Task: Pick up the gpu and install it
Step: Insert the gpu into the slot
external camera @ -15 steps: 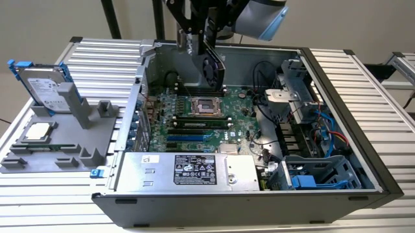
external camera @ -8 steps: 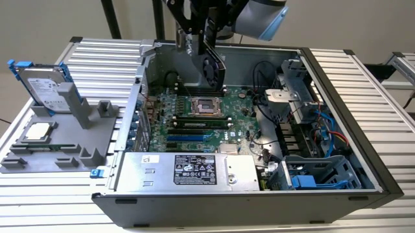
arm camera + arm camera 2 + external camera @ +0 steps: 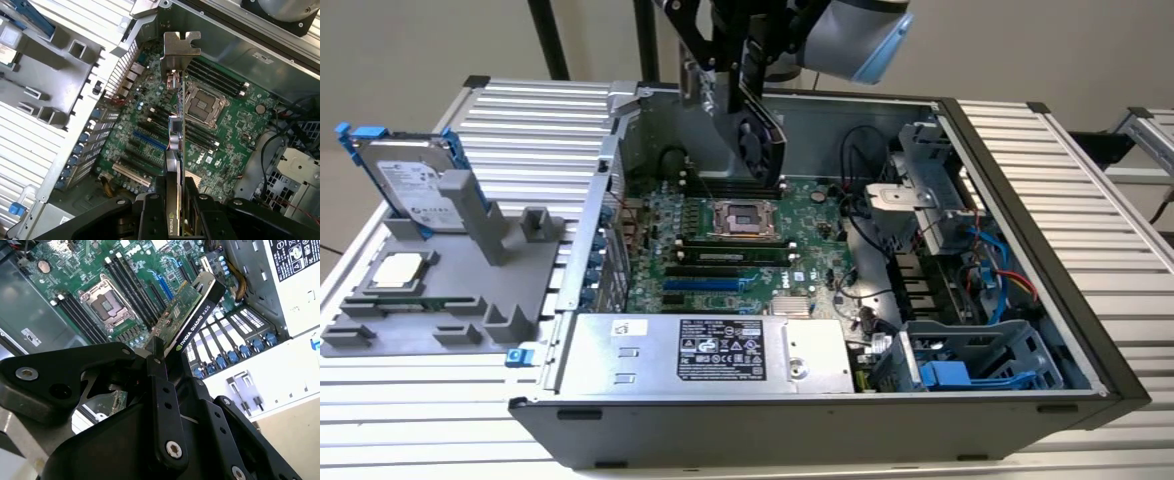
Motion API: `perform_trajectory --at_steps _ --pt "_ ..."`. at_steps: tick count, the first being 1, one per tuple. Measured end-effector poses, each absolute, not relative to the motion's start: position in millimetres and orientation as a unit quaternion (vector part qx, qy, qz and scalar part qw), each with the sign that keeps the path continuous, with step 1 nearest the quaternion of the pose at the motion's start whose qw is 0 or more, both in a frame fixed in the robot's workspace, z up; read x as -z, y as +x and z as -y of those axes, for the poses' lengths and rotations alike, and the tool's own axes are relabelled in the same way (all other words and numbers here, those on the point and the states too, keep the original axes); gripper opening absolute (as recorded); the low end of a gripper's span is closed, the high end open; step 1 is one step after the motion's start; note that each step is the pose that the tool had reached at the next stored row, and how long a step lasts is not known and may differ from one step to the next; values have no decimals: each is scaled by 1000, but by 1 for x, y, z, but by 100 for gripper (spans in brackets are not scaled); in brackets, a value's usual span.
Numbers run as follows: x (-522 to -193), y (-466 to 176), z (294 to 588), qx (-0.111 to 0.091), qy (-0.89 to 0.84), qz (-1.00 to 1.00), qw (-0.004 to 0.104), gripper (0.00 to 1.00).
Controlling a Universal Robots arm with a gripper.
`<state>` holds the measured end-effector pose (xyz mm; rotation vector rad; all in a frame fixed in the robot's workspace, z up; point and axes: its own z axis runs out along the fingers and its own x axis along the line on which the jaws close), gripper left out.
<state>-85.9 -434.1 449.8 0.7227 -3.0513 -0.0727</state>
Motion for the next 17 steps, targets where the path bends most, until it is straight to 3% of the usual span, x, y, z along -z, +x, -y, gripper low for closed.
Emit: perform_trajectory --at_steps 17 --pt "-450 -86 434 23 255 967 3 0"
